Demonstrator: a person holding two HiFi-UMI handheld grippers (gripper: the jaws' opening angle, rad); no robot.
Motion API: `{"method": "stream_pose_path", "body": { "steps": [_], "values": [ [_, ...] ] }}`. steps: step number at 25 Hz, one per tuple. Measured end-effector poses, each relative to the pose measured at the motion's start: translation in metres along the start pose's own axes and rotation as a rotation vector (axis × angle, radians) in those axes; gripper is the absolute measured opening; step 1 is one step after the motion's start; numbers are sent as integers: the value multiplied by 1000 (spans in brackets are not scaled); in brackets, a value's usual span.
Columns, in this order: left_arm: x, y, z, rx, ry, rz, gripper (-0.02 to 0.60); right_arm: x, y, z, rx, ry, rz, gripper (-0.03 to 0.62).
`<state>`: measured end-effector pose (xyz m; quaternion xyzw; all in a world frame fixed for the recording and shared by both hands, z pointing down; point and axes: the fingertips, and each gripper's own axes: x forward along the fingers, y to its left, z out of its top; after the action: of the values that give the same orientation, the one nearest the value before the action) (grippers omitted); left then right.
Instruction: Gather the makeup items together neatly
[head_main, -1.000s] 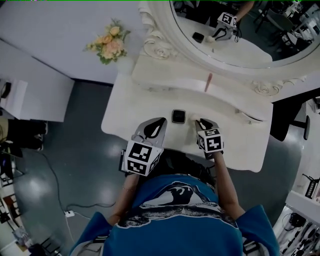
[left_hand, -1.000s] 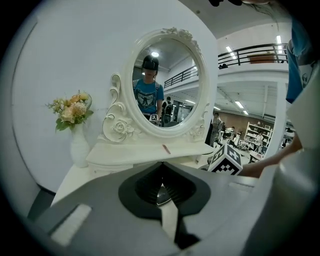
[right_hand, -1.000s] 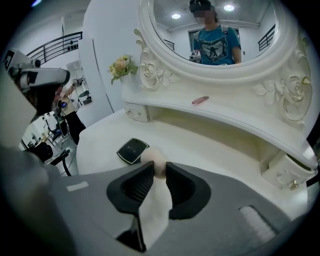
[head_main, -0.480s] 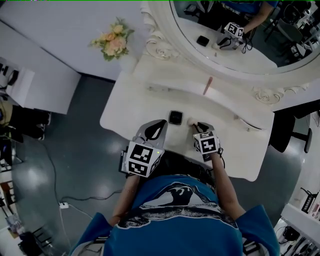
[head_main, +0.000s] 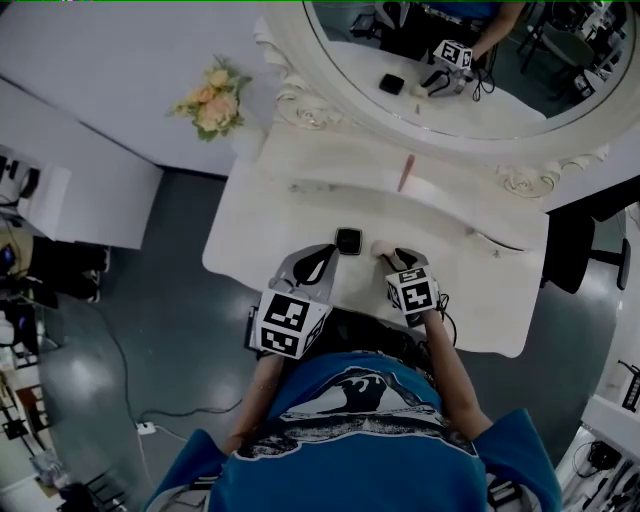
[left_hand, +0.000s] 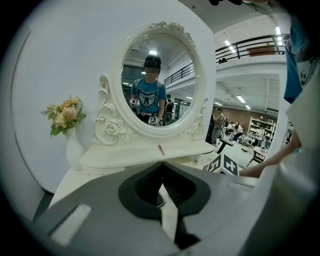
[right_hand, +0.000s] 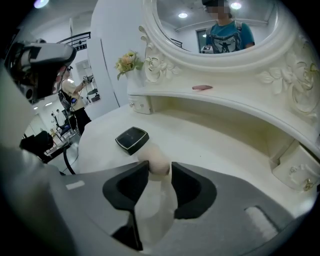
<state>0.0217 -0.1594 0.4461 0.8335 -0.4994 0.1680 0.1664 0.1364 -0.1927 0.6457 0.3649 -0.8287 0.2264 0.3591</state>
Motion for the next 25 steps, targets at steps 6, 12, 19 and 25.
{"method": "stream_pose_path", "body": {
  "steps": [6, 12, 19, 25],
  "values": [
    [0, 3, -1, 29, 24, -26, 17, -6, 0, -9, 49, 24, 5, 187],
    [-1, 13, -2, 46, 40, -51, 17, -26, -16, 8, 106, -45, -59, 187],
    [-2, 26, -2, 61, 40, -96, 18, -43, -57, 67, 287, -209, -150, 172],
    [-4, 38, -3, 74, 47, -138, 17, -37, -78, 121, 364, -295, -196, 156]
  ]
}}
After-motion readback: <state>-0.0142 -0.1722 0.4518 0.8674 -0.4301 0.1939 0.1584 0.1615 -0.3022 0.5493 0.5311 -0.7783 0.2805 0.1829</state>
